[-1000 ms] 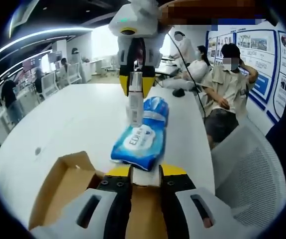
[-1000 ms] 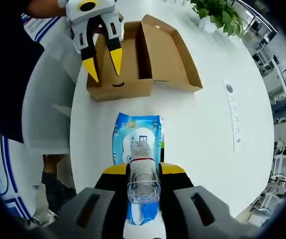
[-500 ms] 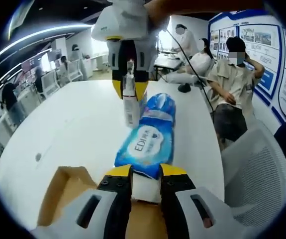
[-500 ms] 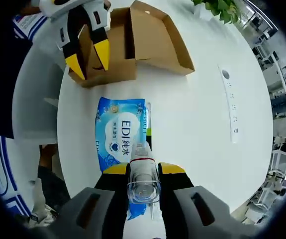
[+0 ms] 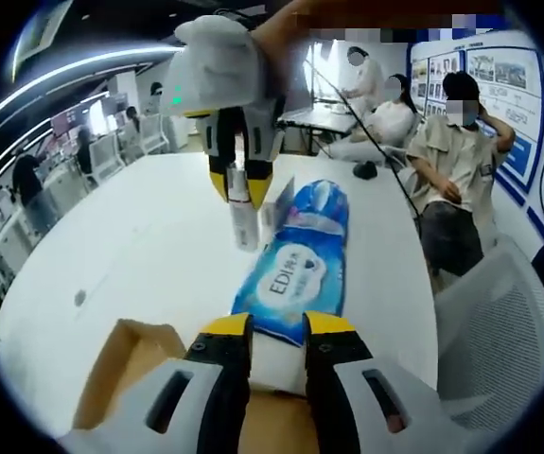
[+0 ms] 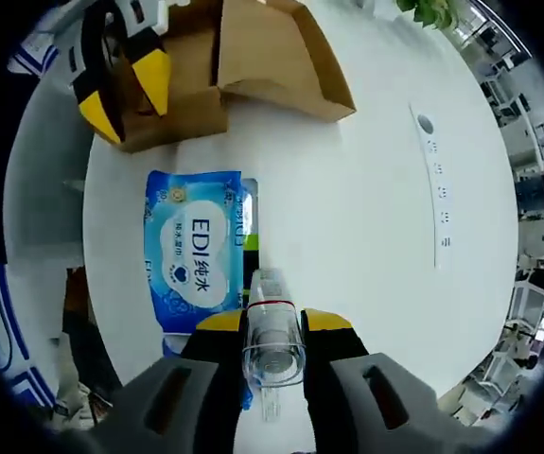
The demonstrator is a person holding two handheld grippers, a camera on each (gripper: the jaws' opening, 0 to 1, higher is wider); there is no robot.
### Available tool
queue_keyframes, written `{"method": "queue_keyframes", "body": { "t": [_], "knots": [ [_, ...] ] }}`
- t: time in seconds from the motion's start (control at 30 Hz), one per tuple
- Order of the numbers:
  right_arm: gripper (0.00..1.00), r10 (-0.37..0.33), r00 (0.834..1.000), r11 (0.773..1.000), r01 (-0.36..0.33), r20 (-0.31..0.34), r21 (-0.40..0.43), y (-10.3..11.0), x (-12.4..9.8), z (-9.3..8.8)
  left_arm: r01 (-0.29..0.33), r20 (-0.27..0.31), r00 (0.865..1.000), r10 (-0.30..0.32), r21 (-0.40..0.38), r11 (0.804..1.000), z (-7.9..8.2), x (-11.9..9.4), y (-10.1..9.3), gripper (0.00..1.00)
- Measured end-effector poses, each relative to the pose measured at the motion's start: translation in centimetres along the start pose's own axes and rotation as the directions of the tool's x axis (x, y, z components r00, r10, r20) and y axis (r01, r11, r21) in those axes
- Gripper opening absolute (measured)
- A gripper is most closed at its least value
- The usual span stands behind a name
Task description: Operate the shoe box by opening the lid, removing the specified soft item, and placing it in the target area until the item is outside and the box remains undamaged.
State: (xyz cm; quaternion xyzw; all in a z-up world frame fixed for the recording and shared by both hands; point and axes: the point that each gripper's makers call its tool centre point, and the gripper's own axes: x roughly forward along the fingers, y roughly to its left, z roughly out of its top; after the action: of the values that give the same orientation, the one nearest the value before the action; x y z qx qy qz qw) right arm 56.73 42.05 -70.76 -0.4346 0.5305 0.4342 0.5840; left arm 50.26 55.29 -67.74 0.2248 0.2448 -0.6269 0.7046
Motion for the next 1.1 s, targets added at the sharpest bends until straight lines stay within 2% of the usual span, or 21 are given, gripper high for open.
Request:
{"method": "queue_keyframes", "body": {
  "t": [0.27,0.5,1.1],
  "knots": [
    [0.19,0.005,1.0,1.0,-0.005,-0.016,0.012,-0.8,1.6,0.6,-0.001,0.011,1.0,0.001,-0.003,1.0,0.1,-0.4,0.0,0.19],
    [0.19,0.003,1.0,1.0,-0.003,-0.021,0.013,-1.2,2.6,1.1,-0.006,0.005,1.0,0.006,-0.011,1.0,-0.5,-0.7,0.4,0.19],
    [0.2,0.004,1.0,1.0,-0.004,-0.023,0.014,-1.3,3.4,1.3,-0.011,0.0,1.0,0.011,-0.025,1.0,-1.3,-1.2,0.5,0.18]
  ]
}}
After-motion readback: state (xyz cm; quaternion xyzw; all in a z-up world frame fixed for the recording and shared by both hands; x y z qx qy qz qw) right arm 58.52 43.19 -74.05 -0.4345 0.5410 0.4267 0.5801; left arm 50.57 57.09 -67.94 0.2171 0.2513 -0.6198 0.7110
